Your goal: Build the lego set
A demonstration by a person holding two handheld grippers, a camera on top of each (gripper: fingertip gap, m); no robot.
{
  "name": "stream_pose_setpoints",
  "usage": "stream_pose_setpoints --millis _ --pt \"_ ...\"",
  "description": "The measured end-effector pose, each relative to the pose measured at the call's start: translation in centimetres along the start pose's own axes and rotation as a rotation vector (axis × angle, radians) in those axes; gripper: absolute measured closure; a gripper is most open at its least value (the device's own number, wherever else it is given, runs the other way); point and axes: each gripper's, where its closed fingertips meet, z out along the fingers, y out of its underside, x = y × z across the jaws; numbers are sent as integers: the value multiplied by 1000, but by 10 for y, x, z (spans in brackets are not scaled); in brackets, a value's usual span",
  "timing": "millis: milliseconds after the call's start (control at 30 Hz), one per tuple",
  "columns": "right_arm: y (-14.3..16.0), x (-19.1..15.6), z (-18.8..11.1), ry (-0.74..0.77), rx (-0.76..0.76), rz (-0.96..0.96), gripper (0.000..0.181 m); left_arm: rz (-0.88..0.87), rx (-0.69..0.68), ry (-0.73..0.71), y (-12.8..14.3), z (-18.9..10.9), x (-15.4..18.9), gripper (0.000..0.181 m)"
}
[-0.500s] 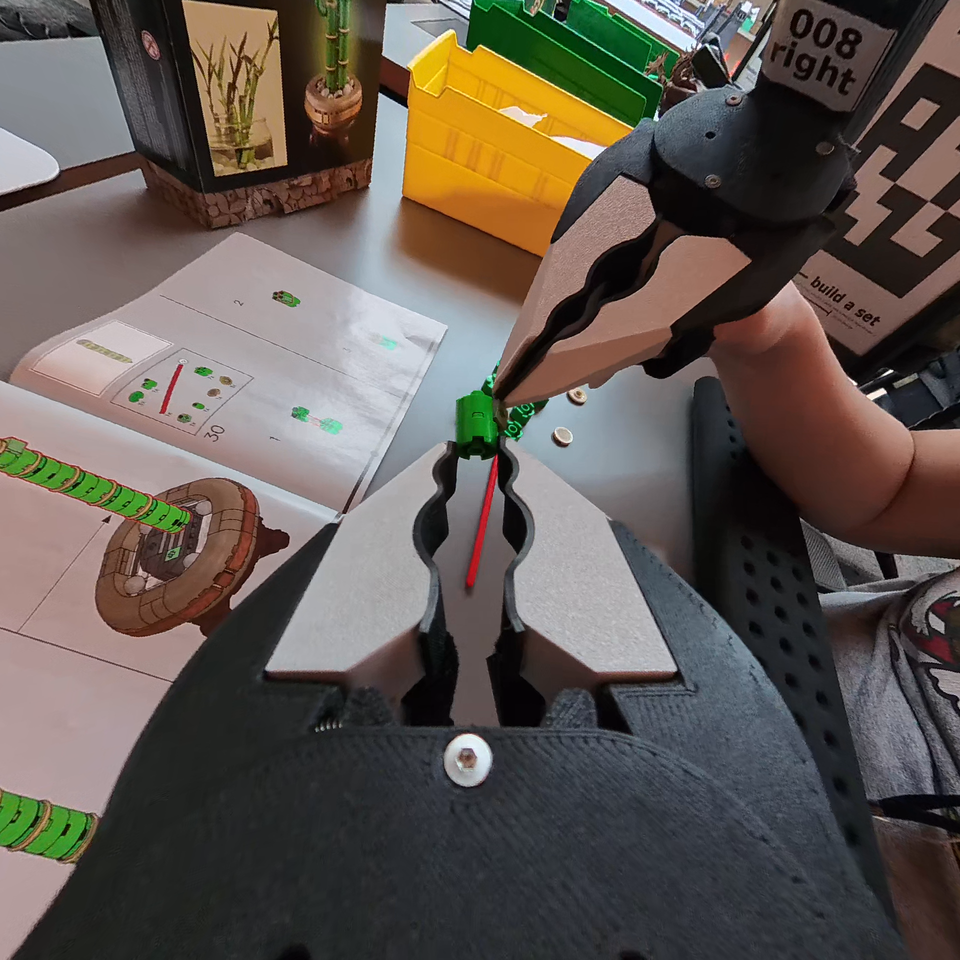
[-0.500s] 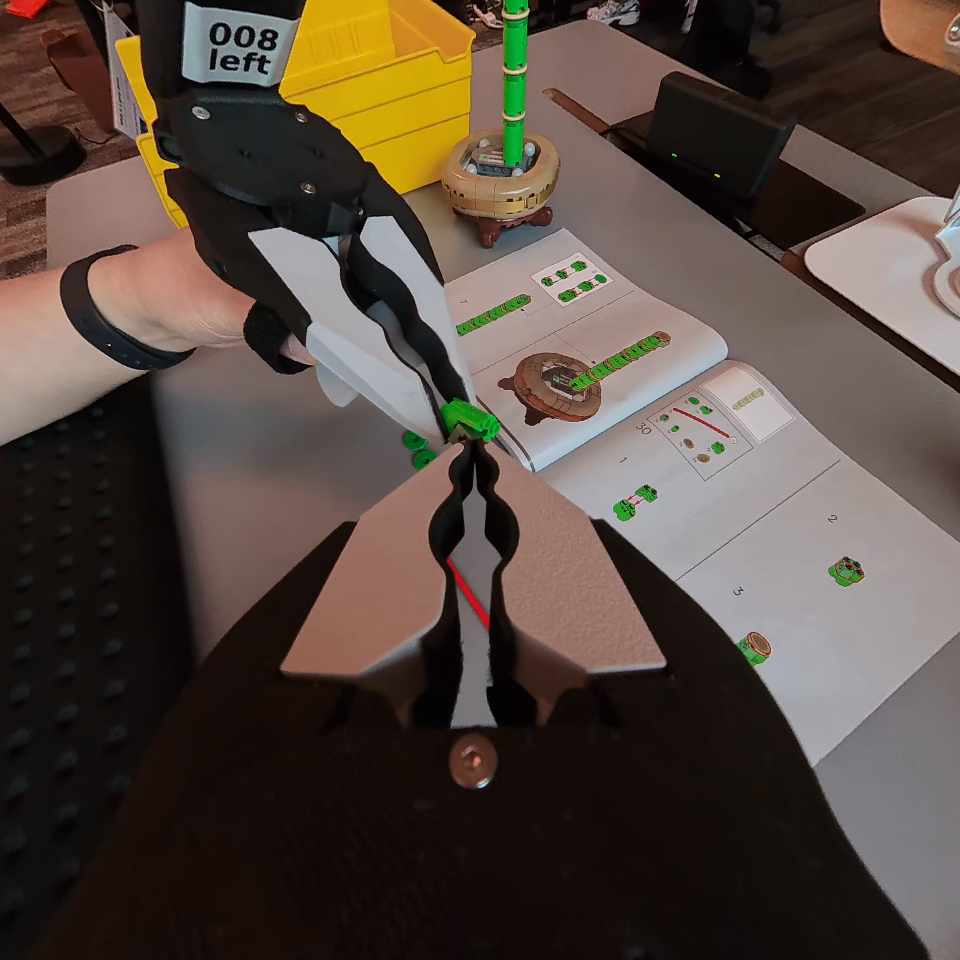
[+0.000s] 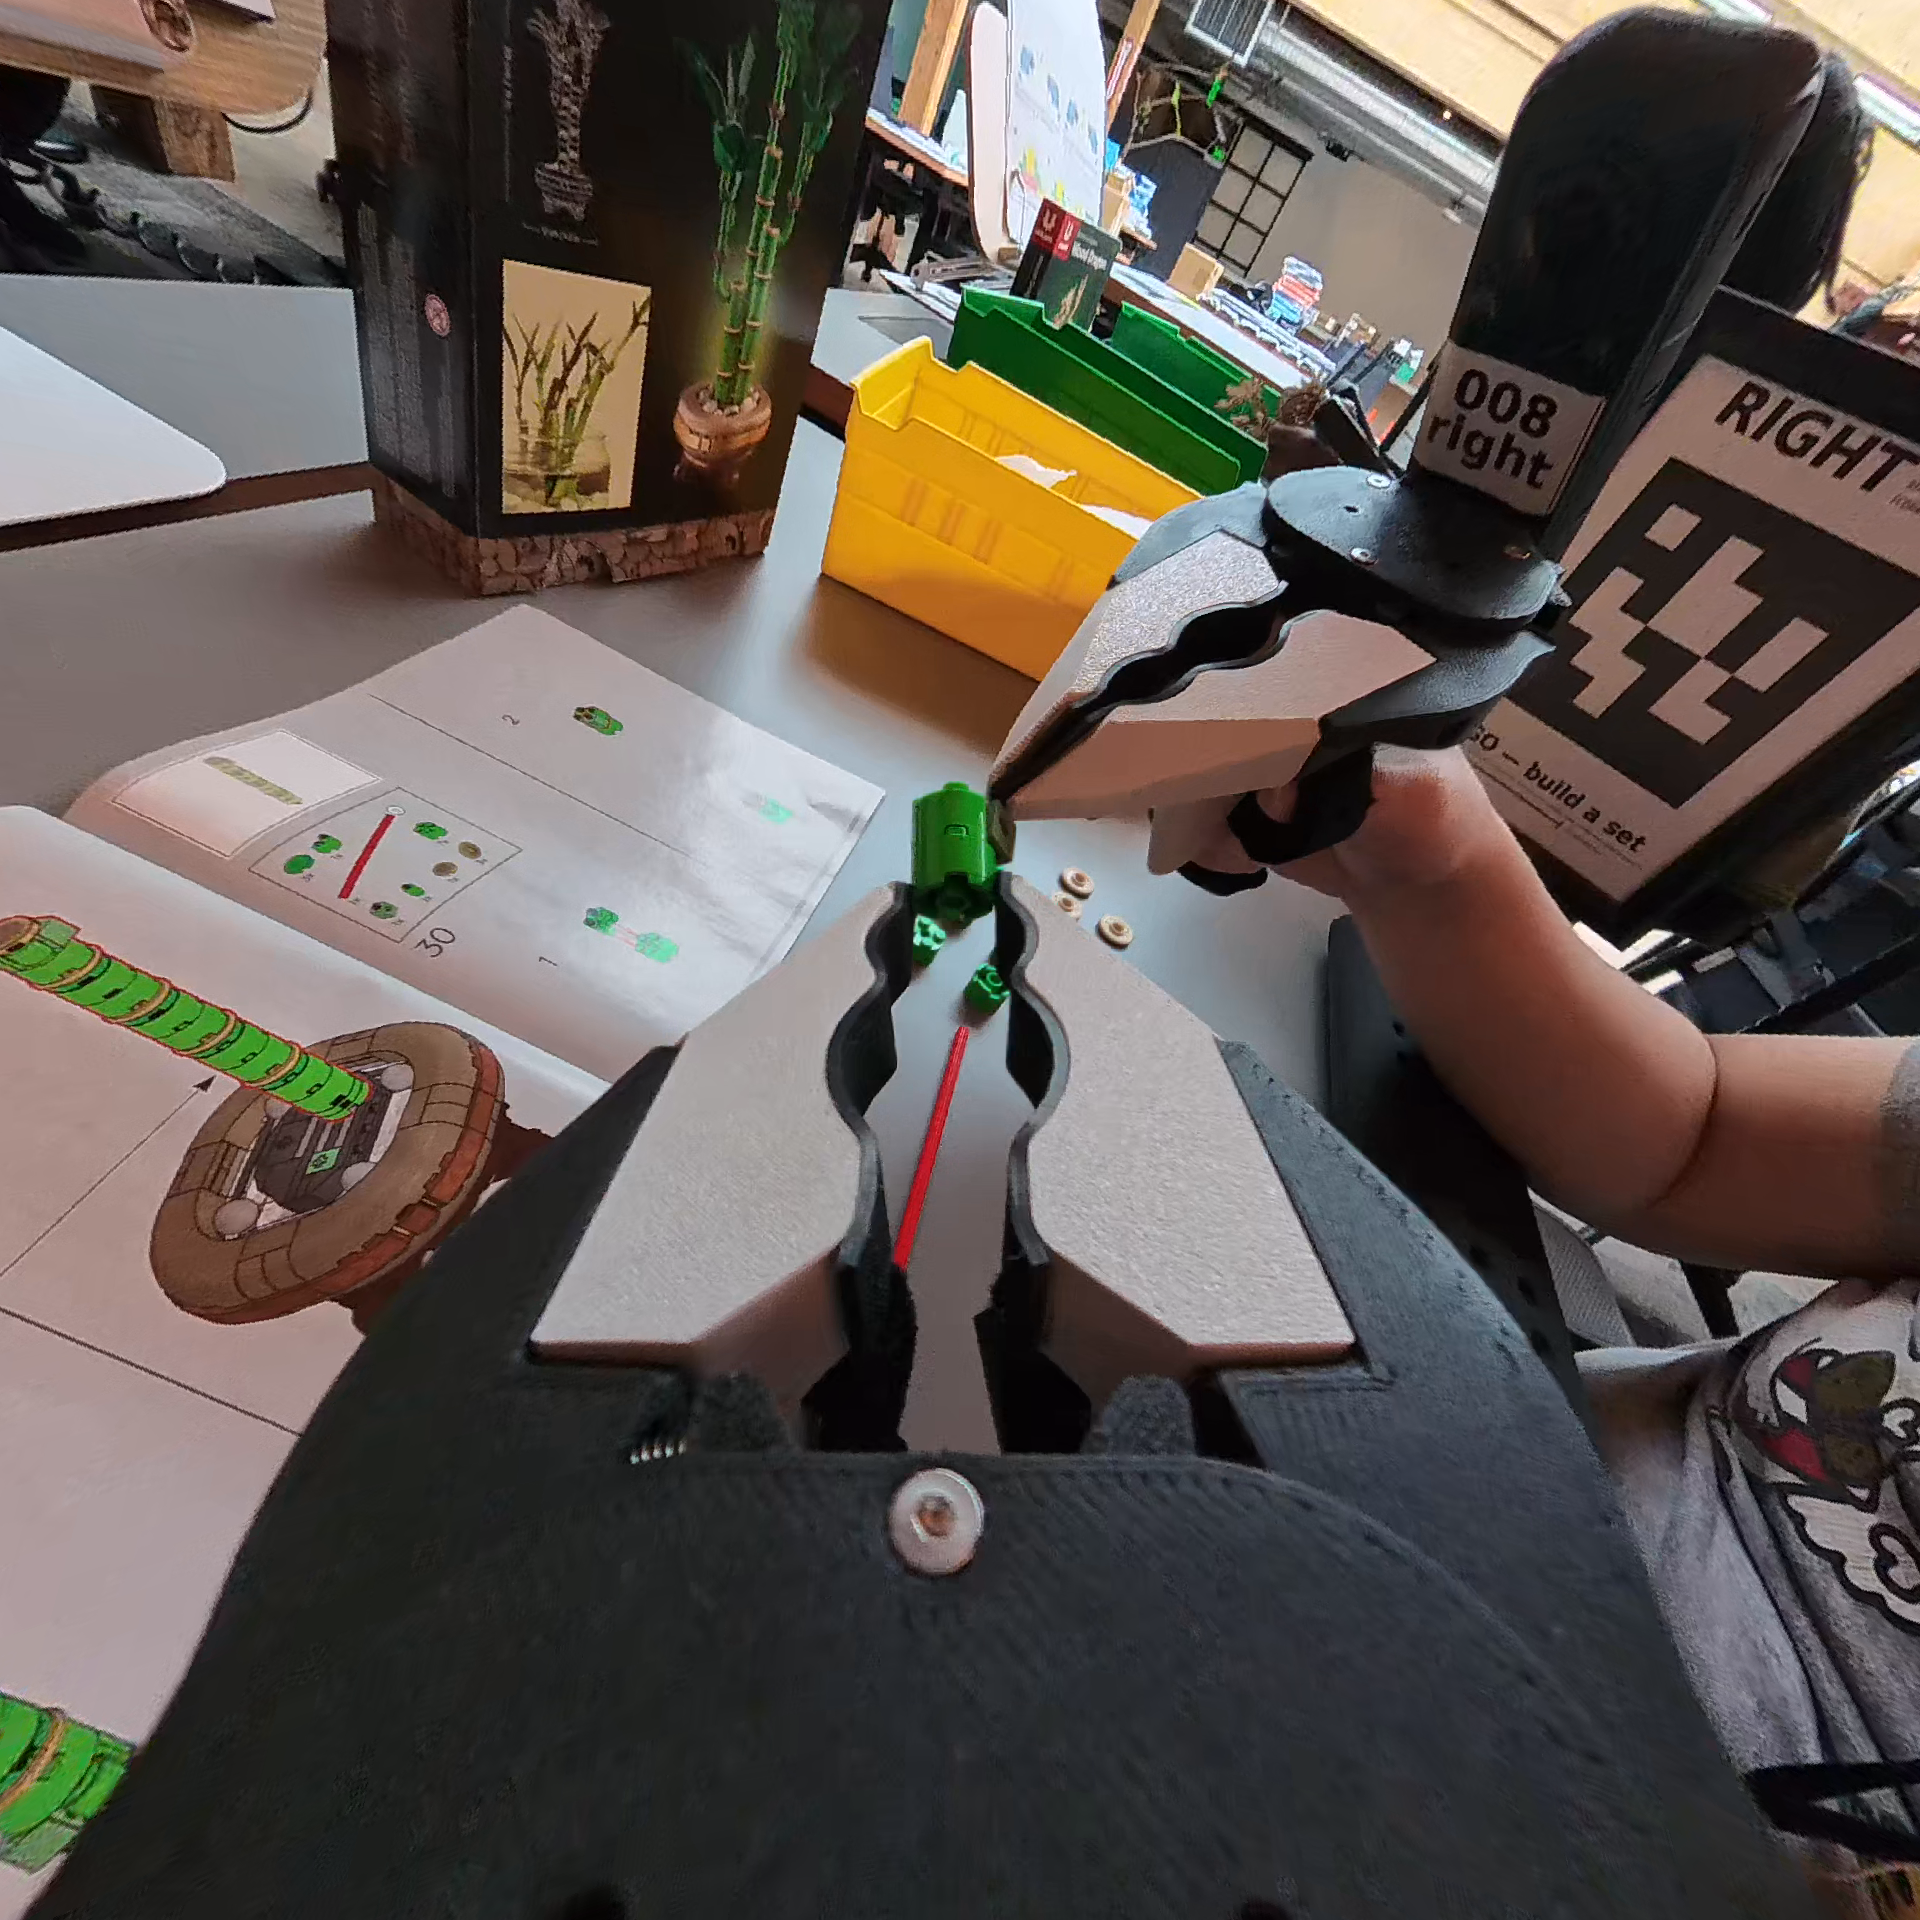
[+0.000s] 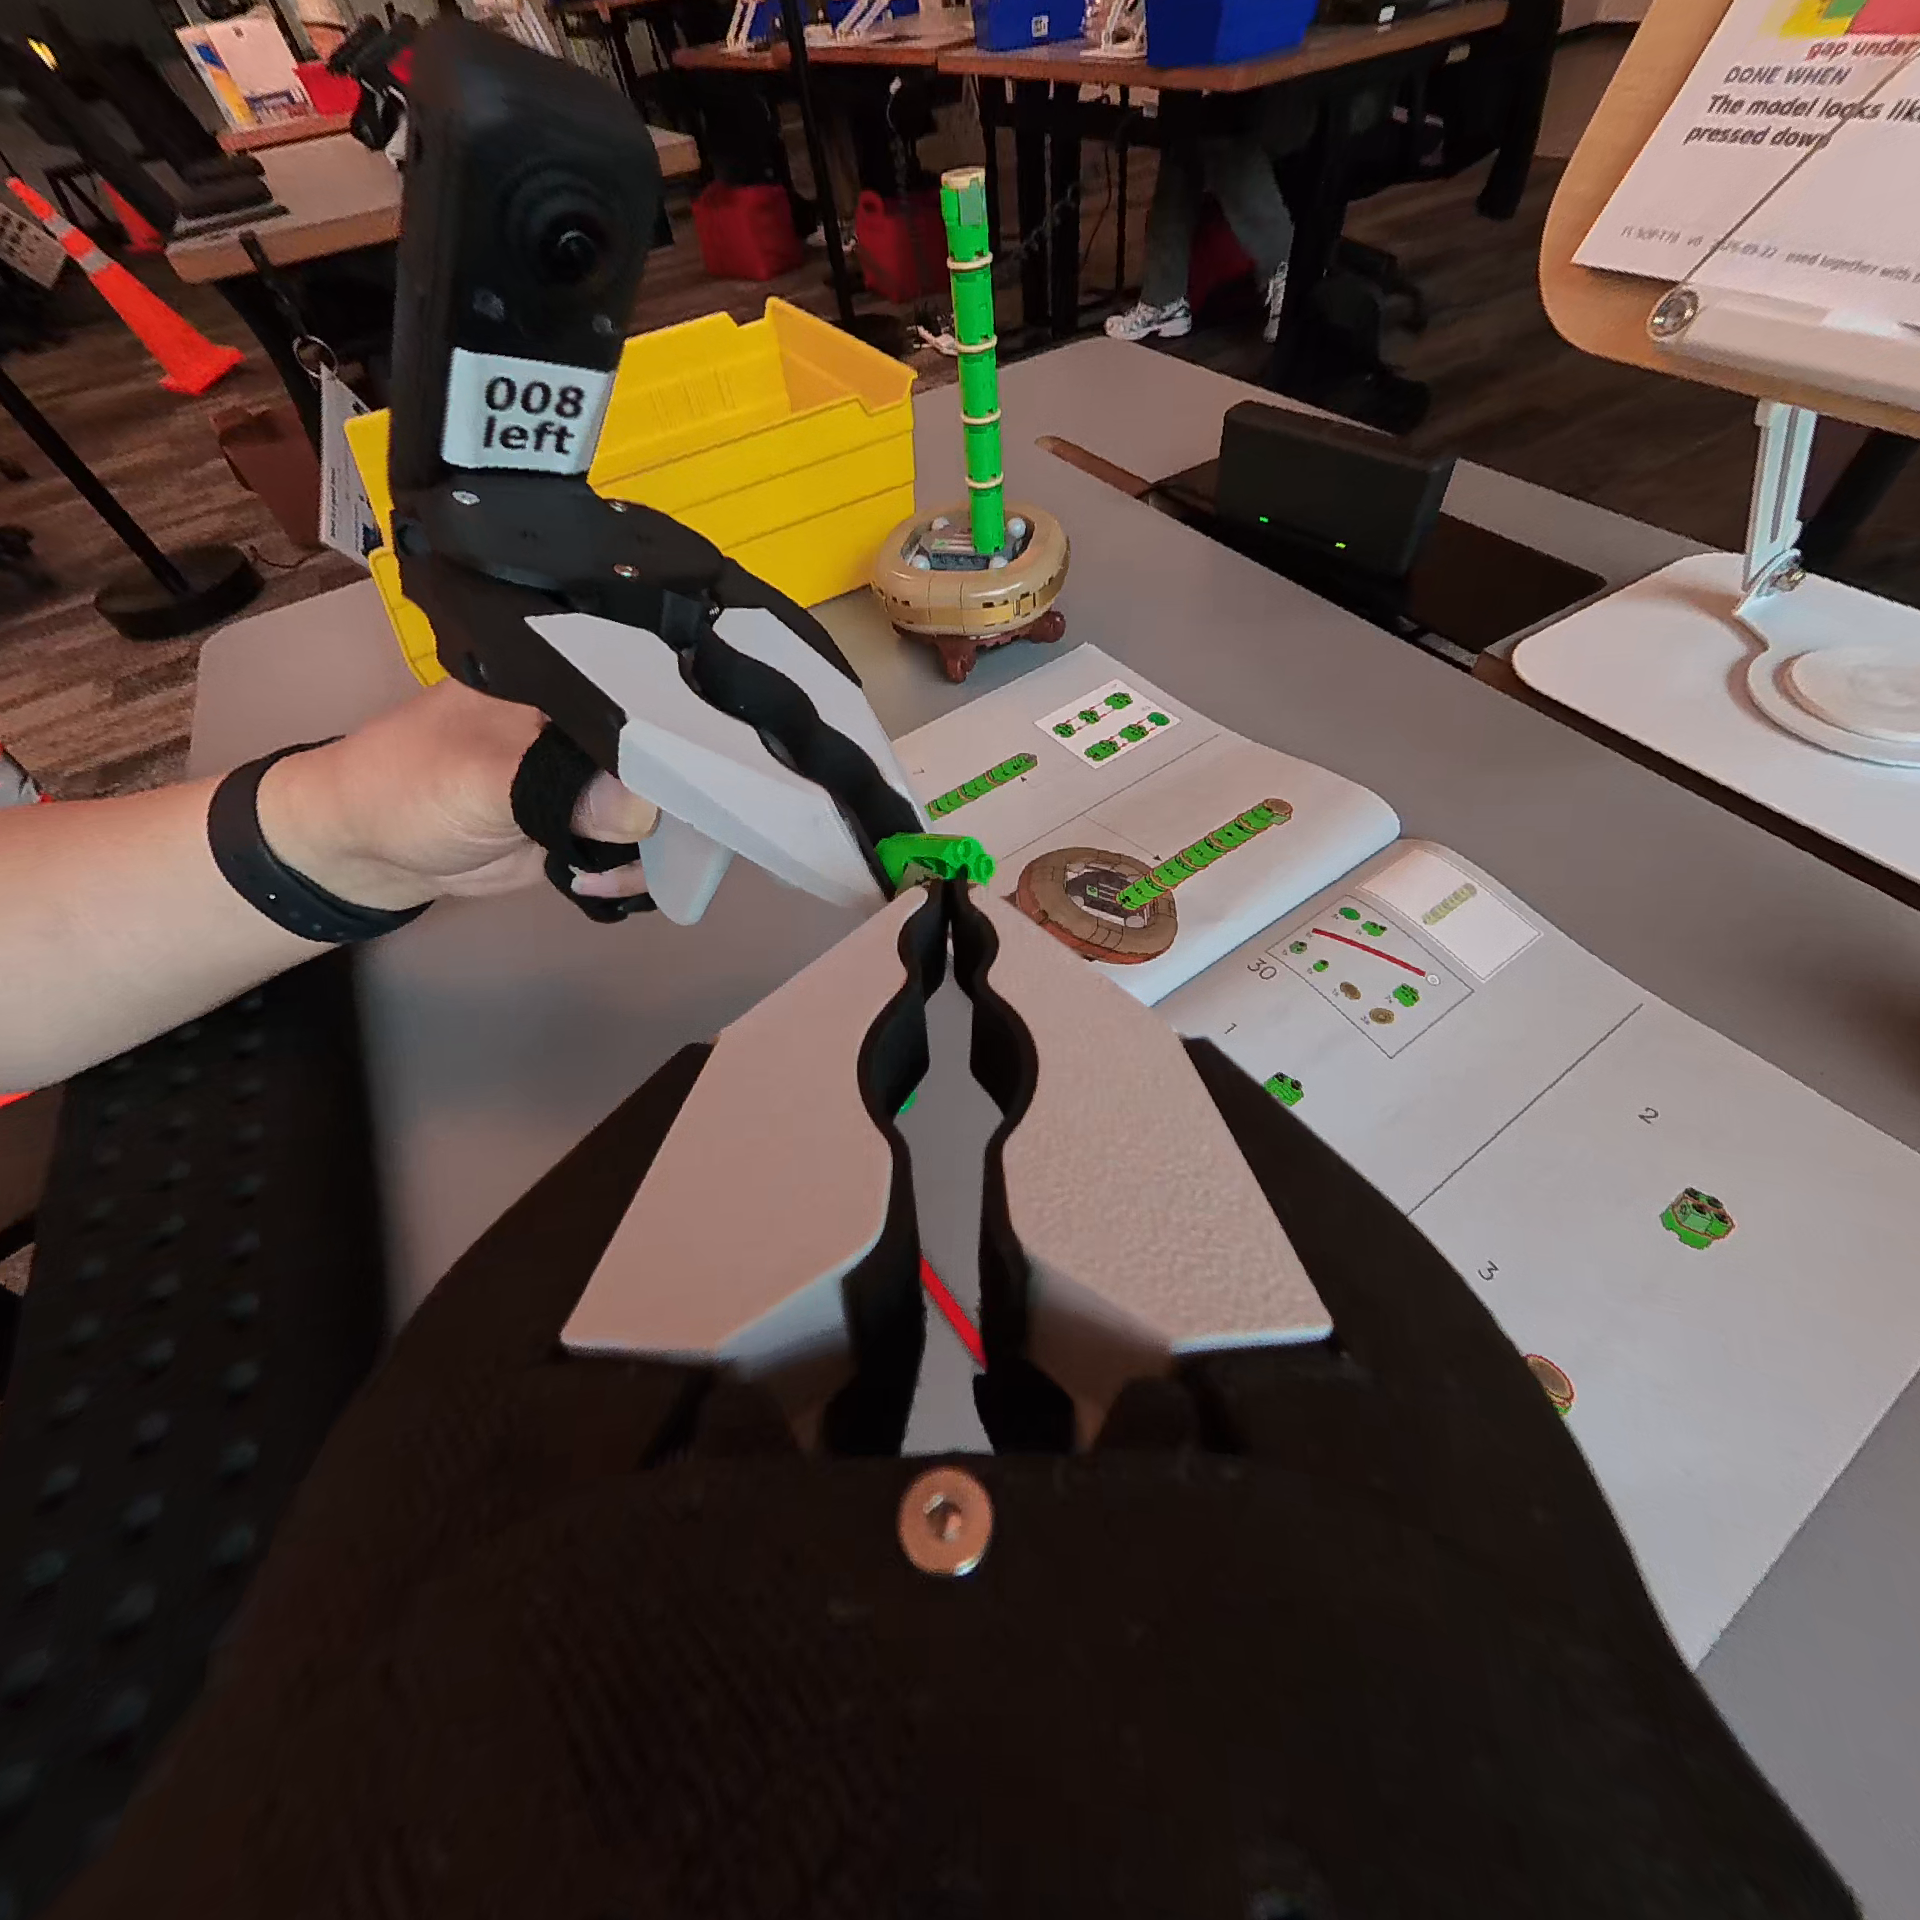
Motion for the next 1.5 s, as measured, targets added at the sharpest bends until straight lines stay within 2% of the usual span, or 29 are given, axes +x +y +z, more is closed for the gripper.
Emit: stream_pose_setpoints --millis 467,800,933,1033,1233,1500 --pt "-7 -3 -4 -7 40 -35 181 -58 39 66 -4 -1 6 168" --pt "-9 0 -8 2 63 -70 178 -131 59 165 -7 -1 16 168" --pt "-16 1 -18 11 95 -161 168 -176 57 216 -6 -2 20 168" --pt "-9 -14 -25 -80 84 -293 160 -202 29 264 -3 -2 24 168" --pt "4 -24 -25 -54 48 -535 168 -200 -50 310 9 2 31 168" --pt "6 -25 -23 -39 38 -570 175 -200 -47 305 9 2 30 168"
